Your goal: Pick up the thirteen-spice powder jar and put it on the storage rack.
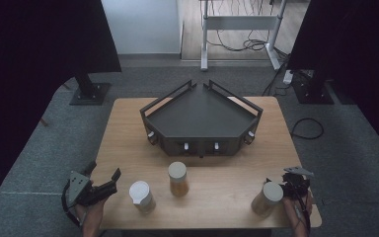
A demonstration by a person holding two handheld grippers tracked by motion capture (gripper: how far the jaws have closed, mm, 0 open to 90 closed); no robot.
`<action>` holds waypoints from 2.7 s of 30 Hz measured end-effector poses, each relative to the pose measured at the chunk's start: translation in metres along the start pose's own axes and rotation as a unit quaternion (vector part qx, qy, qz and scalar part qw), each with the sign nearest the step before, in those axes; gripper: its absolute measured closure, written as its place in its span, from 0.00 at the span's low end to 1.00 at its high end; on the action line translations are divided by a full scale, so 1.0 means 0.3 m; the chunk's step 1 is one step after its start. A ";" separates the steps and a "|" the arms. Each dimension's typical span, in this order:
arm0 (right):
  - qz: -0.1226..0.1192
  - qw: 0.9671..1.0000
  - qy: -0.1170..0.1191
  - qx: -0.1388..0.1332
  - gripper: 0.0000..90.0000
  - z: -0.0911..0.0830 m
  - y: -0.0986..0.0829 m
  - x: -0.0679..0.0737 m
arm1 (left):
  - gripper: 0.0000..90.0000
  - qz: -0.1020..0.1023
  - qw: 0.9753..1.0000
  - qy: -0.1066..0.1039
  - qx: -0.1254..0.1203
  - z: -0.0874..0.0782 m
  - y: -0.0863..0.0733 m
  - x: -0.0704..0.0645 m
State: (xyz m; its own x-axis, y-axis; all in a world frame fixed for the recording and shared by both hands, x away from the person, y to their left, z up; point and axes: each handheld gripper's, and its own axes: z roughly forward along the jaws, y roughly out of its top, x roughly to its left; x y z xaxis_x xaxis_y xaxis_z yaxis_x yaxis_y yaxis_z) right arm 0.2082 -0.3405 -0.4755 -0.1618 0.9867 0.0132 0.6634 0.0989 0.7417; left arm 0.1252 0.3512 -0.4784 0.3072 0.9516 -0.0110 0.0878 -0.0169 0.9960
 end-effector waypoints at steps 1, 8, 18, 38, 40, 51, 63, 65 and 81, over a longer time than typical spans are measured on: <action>0.000 1.000 0.000 0.000 0.00 0.000 0.000 0.000 | 0.07 0.000 1.000 -0.001 -0.004 -0.002 -0.002 0.000; 0.000 1.000 0.000 0.000 0.00 0.000 0.000 0.000 | 0.07 0.005 1.000 -0.006 -0.005 -0.003 -0.002 0.001; 0.000 1.000 0.000 0.000 0.00 0.000 0.000 0.000 | 0.07 0.015 1.000 -0.020 -0.006 -0.002 0.005 -0.018; -0.002 1.000 0.002 0.000 0.00 0.000 0.000 -0.003 | 0.07 0.030 0.998 -0.062 -0.008 0.004 0.021 -0.077; -0.002 1.000 0.002 0.000 0.00 0.000 0.000 -0.003 | 0.07 0.032 0.997 -0.066 -0.008 0.004 0.023 -0.083; -0.002 1.000 0.002 0.000 0.00 0.000 0.000 -0.004 | 0.07 0.039 0.995 -0.089 -0.008 0.001 0.028 -0.110; -0.003 1.000 0.003 0.000 0.00 0.000 0.000 -0.006 | 0.07 0.043 0.993 -0.108 -0.007 -0.006 0.032 -0.134; -0.003 1.000 0.003 0.000 0.00 0.000 0.000 -0.006 | 0.07 0.044 0.993 -0.111 -0.007 -0.007 0.033 -0.137; -0.003 1.000 0.003 0.000 0.00 0.000 0.000 -0.006 | 0.07 0.052 0.990 -0.133 -0.005 -0.019 0.049 -0.161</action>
State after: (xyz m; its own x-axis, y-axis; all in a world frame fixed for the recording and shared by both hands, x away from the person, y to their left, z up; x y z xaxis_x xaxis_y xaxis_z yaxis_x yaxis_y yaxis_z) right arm 0.2085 -0.3423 -0.4756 -0.1704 0.9853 0.0128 0.6623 0.1049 0.7419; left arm 0.1062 0.3067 -0.4627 0.5532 0.8302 0.0698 0.0330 -0.1055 0.9939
